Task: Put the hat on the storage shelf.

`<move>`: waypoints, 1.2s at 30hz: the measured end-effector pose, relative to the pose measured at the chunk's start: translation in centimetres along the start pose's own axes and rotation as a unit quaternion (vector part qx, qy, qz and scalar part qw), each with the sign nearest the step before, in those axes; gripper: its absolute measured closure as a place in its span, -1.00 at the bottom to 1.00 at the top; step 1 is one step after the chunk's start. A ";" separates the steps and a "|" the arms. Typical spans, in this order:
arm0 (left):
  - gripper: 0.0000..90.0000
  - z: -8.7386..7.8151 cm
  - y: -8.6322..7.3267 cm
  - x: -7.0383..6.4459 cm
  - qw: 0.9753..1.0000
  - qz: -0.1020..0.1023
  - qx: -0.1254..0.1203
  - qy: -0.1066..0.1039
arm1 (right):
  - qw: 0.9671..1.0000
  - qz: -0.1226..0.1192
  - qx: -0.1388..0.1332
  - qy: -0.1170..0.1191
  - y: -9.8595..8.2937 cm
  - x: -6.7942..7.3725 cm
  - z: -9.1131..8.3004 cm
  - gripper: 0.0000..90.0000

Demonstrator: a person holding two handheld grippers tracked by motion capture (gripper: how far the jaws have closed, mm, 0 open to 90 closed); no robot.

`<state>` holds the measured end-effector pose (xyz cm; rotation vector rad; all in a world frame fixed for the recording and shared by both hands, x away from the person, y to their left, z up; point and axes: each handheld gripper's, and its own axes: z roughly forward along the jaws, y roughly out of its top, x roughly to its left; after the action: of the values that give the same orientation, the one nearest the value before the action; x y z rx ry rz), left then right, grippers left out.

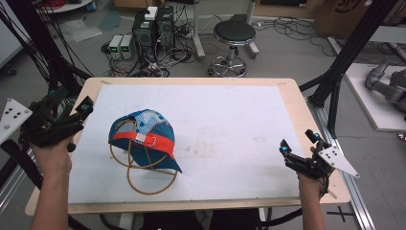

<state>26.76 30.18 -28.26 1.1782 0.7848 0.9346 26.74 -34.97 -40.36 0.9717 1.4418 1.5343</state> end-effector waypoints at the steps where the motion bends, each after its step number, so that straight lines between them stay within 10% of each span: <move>1: -0.59 -0.1 -0.1 0.2 1.000 -0.002 -0.006 0.004 | 1.000 0.002 0.000 0.000 0.0 0.0 0.0 -0.91; 19: -0.57 -1.9 -3.5 2.4 0.998 0.007 -0.045 0.035 | 1.000 0.006 -0.007 0.006 0.1 0.1 0.7 -0.91; 36: -0.57 -3.3 -6.9 2.9 0.998 0.016 0.006 0.056 | 1.000 0.004 -0.014 0.004 0.2 0.1 1.3 -0.91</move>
<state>26.28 33.34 -35.84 1.1584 0.8644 1.0315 27.91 -34.35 -40.05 0.9565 1.4207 1.5608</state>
